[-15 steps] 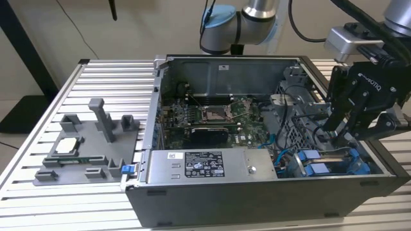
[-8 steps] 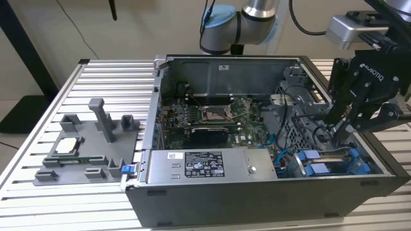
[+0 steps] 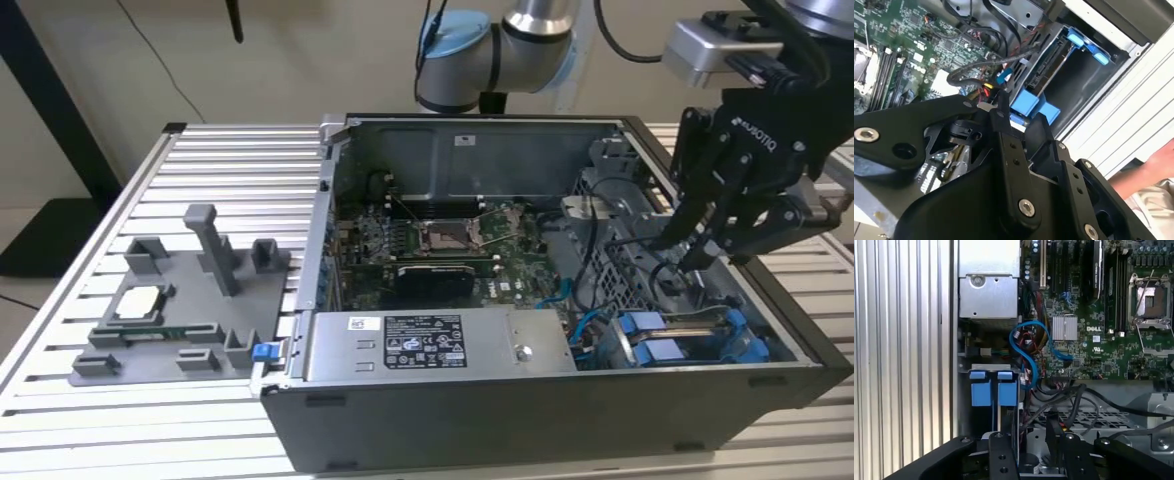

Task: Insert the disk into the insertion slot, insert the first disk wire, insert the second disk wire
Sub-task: 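Insert the first disk wire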

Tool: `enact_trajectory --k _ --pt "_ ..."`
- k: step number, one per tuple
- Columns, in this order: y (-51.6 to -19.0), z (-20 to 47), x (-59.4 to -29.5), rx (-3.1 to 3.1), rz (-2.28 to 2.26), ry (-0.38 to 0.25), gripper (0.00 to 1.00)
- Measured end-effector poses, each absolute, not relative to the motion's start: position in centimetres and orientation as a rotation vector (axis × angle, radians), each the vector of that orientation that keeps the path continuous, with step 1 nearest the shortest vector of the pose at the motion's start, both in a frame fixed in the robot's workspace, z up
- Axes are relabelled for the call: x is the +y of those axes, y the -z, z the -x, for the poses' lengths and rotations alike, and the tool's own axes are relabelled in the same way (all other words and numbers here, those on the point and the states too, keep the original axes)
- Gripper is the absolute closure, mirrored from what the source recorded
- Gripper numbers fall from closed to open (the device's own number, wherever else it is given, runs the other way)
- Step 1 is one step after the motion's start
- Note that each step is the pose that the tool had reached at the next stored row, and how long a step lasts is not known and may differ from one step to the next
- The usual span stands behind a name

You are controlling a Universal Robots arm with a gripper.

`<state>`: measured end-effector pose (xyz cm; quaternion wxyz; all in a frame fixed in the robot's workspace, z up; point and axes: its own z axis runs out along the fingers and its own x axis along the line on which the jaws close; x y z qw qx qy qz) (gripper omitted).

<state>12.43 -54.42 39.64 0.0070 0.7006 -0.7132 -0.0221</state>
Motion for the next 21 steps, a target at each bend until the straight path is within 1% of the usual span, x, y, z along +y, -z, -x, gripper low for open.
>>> enact_trajectory --k 10,18,19,21 --pt "-39.44 -12.43 -54.07 -2.271 -2.235 0.173 0.00" --pt "-38.88 -12.43 -54.45 -2.288 -2.227 0.194 0.00" --pt "-38.84 -12.43 -54.45 -2.290 -2.228 0.198 1.00" --pt "-38.78 -12.42 -54.45 -2.296 -2.233 0.213 1.00"
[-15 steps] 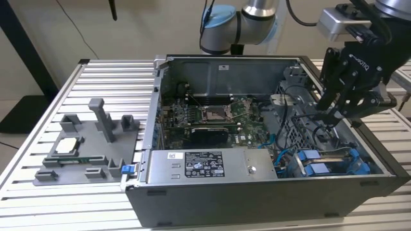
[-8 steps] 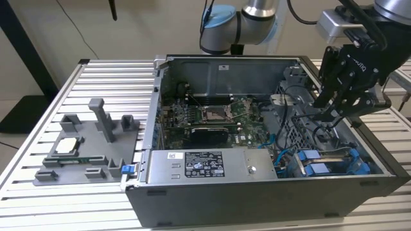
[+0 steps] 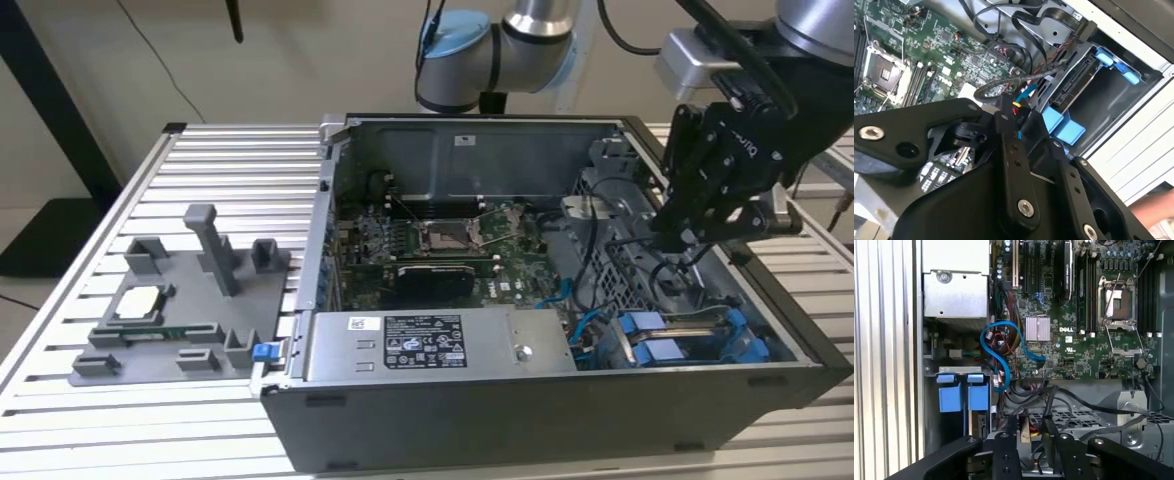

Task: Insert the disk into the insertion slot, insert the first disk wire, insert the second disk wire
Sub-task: 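Insert the first disk wire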

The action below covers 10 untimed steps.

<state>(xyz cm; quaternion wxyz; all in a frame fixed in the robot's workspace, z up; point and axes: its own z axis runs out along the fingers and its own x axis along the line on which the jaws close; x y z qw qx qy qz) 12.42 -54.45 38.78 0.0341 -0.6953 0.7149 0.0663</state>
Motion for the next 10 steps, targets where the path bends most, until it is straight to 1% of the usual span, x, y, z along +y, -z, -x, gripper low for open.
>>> enact_trajectory --k 2,4,5,10 --pt "-38.72 -12.42 -54.45 2.193 2.133 -0.215 1.00" --pt "-38.71 -12.41 -54.40 2.195 2.134 -0.212 1.00" --pt "-38.71 -12.41 -54.38 2.200 2.138 -0.203 1.00" --pt "-38.70 -12.41 -54.25 2.250 2.183 -0.106 1.00"
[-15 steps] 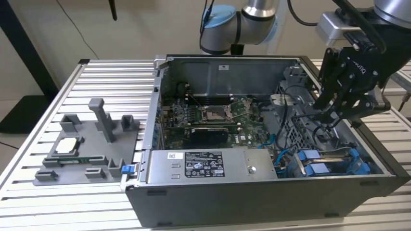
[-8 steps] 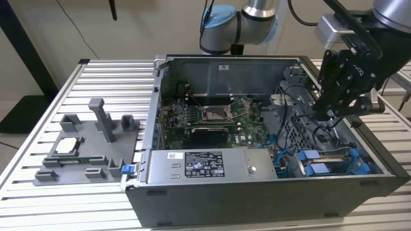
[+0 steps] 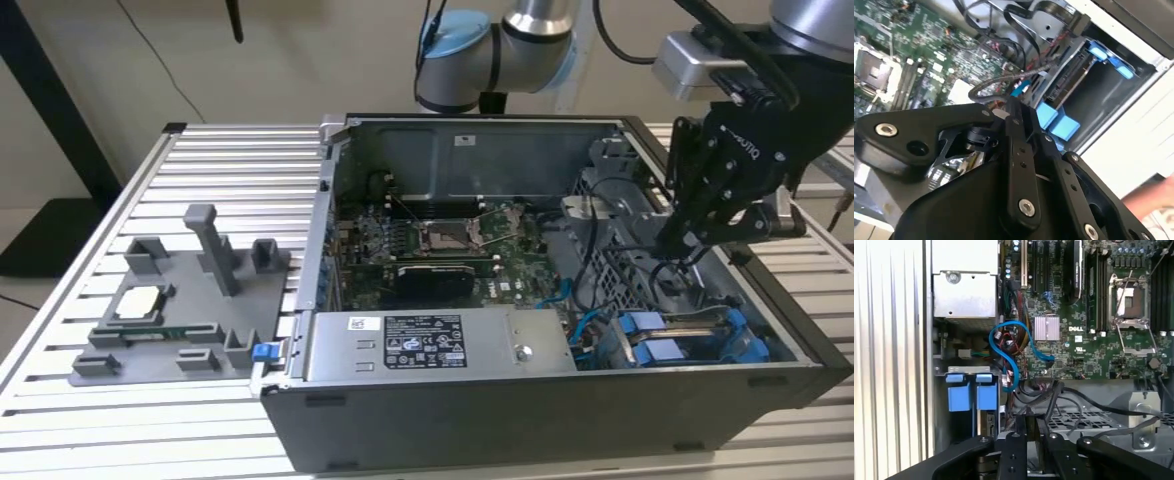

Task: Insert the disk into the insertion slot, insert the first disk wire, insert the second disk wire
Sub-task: 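Insert the first disk wire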

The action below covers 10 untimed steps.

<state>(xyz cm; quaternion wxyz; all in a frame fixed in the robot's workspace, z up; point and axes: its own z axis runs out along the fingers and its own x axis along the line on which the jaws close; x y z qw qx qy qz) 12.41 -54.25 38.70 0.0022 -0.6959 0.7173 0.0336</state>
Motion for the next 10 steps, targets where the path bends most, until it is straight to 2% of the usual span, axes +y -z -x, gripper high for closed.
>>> enact_trajectory --k 10 --pt "-38.61 -12.41 -54.24 2.282 2.211 -0.040 1.00"
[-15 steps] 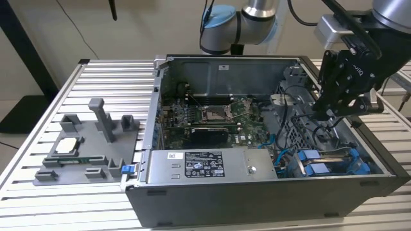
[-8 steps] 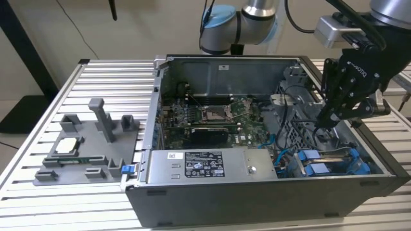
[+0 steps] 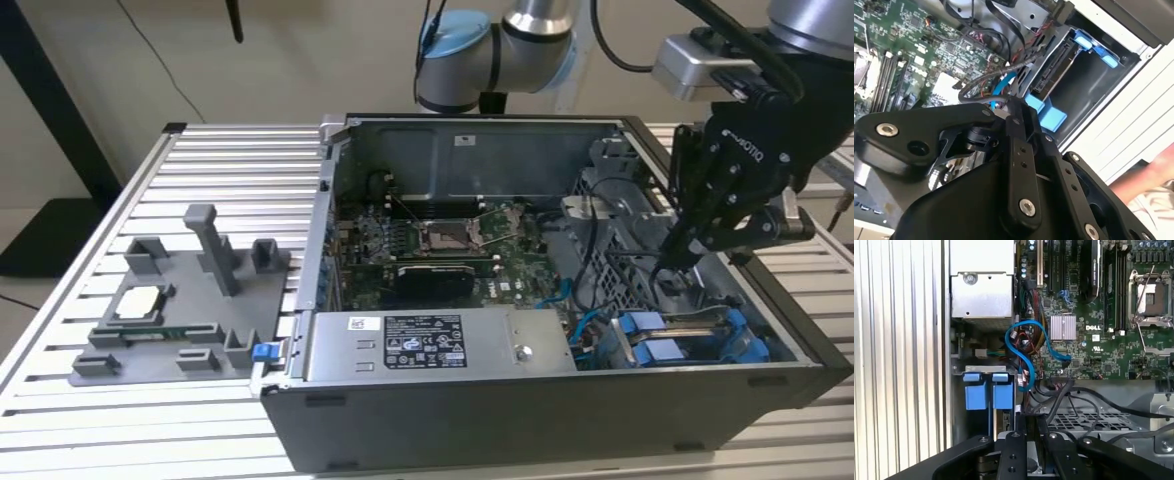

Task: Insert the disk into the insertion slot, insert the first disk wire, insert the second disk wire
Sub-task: 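Insert the first disk wire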

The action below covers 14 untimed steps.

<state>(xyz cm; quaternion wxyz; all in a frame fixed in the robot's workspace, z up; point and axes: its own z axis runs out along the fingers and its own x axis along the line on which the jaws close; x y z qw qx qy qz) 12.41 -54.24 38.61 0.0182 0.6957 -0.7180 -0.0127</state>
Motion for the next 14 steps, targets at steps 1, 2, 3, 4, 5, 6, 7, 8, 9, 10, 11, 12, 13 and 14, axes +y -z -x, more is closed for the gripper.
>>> enact_trajectory --k 1,2,3,4,5,6,7,8,9,10,11,12,13,14 --pt "-38.60 -12.41 -54.24 -2.227 -2.157 0.032 1.00" --pt "-38.60 -12.41 -54.24 -2.227 -2.157 0.031 1.00" --pt "-38.60 -12.41 -54.25 -2.226 -2.157 0.030 1.00" --pt "-38.61 -12.41 -54.24 -2.226 -2.156 0.030 1.00" --pt "-38.61 -12.41 -54.24 -2.226 -2.156 0.029 1.00" --pt "-38.60 -12.41 -54.24 -2.226 -2.156 0.029 1.00" --pt "-38.61 -12.41 -54.24 -2.226 -2.156 0.028 1.00" --pt "-38.61 -12.41 -54.24 -2.225 -2.155 0.028 1.00" --pt "-38.61 -12.41 -54.24 -2.225 -2.155 0.027 1.00" --pt "-38.61 -12.41 -54.24 -2.225 -2.155 0.027 1.00" --pt "-38.61 -12.41 -54.24 -2.225 -2.155 0.026 1.00" --pt "-38.61 -12.41 -54.24 -2.225 -2.155 0.026 1.00" --pt "-38.59 -12.41 -54.24 -2.225 -2.155 0.025 1.00" --pt "-38.58 -12.41 -54.23 -2.225 -2.155 0.024 1.00"
